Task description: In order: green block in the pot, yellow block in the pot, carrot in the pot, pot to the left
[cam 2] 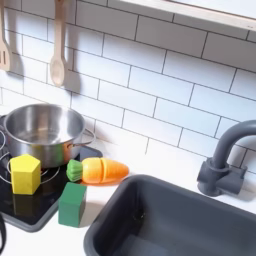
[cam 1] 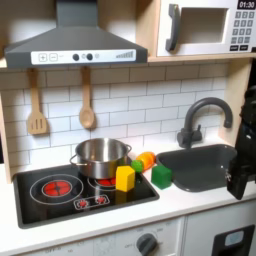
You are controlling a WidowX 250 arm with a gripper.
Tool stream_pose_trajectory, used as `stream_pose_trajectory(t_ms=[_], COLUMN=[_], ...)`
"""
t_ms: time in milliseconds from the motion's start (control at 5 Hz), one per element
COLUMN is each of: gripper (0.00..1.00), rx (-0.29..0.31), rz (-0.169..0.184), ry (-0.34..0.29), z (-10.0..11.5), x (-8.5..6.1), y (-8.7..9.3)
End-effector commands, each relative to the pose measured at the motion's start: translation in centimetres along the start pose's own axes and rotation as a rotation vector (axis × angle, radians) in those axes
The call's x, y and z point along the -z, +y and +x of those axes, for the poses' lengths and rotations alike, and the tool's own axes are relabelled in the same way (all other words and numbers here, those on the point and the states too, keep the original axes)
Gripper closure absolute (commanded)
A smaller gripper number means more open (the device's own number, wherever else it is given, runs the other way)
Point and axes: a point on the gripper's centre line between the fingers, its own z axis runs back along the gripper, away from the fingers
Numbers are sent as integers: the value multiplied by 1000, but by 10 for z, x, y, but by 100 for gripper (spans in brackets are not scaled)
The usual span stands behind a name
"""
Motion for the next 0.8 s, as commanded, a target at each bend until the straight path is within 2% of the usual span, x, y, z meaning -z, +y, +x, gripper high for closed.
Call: stream_pose_trajectory(t_ms=[0, 400, 600], gripper=[0, 0, 0], rx=[0, 25, 9], rz=[1, -13, -51], ry=[-2, -22, -27], z=[0, 29, 49], x=[0, 15, 32], y=[0, 1, 0])
